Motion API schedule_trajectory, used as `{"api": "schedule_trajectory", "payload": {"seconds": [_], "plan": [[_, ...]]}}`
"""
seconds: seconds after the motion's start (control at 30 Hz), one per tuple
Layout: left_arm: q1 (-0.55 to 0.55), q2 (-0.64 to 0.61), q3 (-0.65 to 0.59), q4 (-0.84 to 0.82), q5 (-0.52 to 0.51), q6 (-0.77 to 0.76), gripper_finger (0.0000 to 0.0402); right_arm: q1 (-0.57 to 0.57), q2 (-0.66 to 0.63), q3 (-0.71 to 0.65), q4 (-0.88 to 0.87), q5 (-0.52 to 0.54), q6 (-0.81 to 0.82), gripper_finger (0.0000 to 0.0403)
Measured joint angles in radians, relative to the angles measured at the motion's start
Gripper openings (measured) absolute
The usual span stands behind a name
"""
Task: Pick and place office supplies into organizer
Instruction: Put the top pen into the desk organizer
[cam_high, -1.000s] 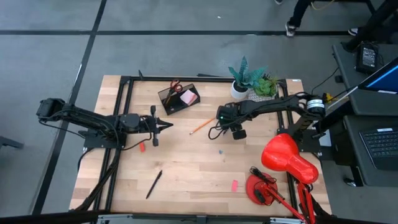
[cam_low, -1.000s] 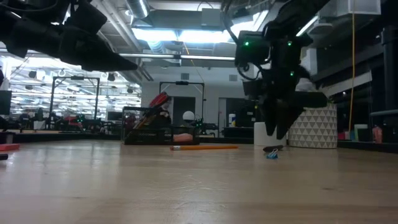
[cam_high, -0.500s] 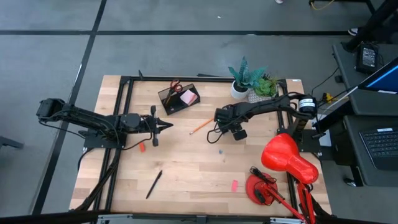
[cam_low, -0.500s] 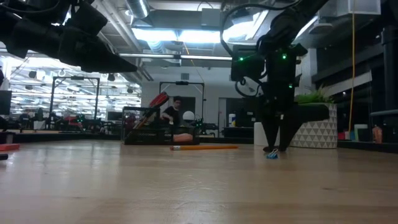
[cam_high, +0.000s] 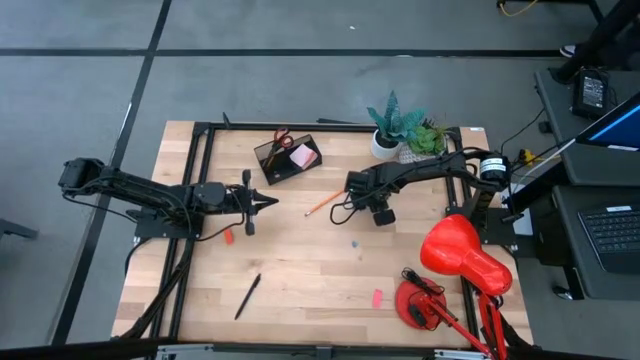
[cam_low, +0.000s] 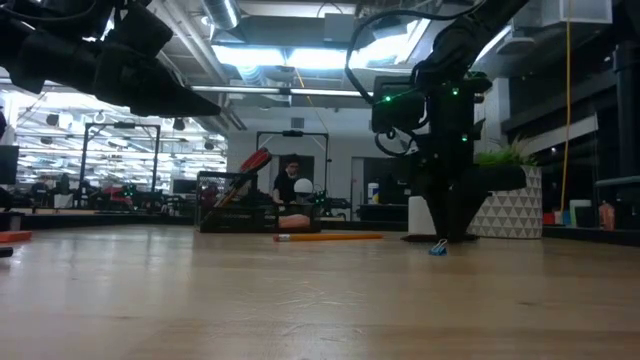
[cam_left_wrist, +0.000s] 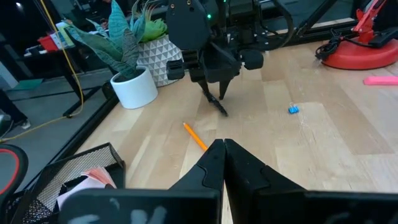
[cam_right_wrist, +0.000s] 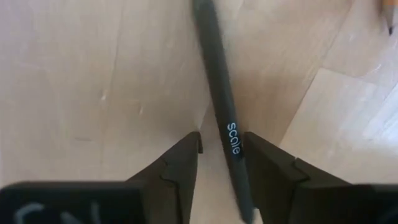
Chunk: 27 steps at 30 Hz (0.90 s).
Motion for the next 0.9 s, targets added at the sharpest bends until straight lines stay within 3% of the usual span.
{"api": "schedule_trajectory", "payload": {"seconds": [0.57,0.9], "plan": [[0.000,0.000,0.000,0.000,0.000,-0.018,0.0003,0.002,0.000,-0.002,-0.001,-0.014,0.098,0.0027],[0.000,0.000,0.000,0.000,0.000,-0.023,0.0003,0.003,0.006,0.036,-0.035,-0.007,0.344,0.0032]]}}
